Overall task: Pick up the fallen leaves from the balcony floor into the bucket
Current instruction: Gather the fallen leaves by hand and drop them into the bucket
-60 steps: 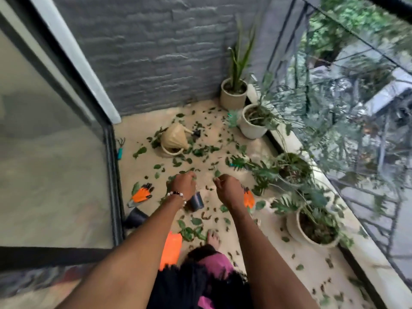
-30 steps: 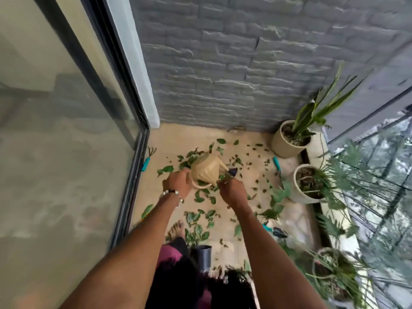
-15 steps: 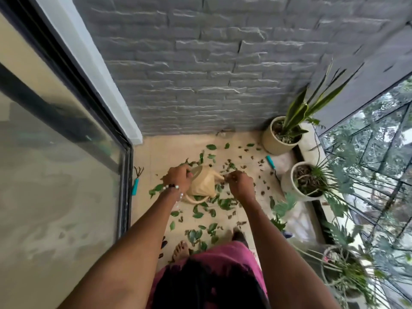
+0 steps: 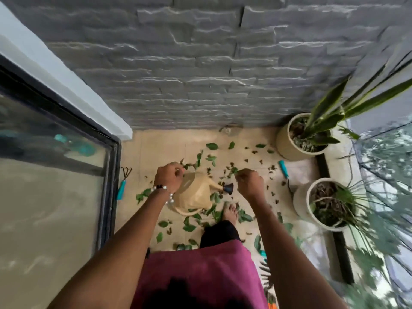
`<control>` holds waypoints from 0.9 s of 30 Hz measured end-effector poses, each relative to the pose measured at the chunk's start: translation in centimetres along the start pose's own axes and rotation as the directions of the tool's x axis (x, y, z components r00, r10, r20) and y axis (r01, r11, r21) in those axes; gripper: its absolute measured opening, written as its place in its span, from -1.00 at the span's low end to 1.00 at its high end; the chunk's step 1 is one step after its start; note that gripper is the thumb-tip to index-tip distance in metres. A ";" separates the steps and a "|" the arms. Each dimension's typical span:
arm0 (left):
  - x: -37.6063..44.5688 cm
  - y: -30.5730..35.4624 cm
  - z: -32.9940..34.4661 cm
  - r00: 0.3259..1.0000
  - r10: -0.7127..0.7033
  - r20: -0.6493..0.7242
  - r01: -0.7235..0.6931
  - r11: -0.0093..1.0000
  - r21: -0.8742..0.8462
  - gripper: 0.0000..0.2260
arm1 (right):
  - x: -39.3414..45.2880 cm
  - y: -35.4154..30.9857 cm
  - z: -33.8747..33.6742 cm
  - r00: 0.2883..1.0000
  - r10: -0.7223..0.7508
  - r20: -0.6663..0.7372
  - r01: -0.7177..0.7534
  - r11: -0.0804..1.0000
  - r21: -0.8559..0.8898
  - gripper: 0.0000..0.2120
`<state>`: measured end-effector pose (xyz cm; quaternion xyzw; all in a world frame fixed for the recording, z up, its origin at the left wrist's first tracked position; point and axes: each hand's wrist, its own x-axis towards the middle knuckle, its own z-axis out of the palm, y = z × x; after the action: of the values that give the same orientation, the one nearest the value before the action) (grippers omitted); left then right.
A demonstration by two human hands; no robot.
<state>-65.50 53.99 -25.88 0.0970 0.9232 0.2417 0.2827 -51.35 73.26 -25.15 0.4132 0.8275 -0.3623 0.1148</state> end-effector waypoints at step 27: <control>45.6 -12.4 28.6 0.991 -0.131 0.023 0.127 0.881 -0.455 -0.90 | 50.2 14.9 37.5 0.942 -0.311 0.129 0.336 0.854 -0.396 -0.58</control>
<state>-87.22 68.88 -74.45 -0.0345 0.8464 0.4324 0.3090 -75.76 83.24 -83.86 0.2235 0.9389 -0.2058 0.1619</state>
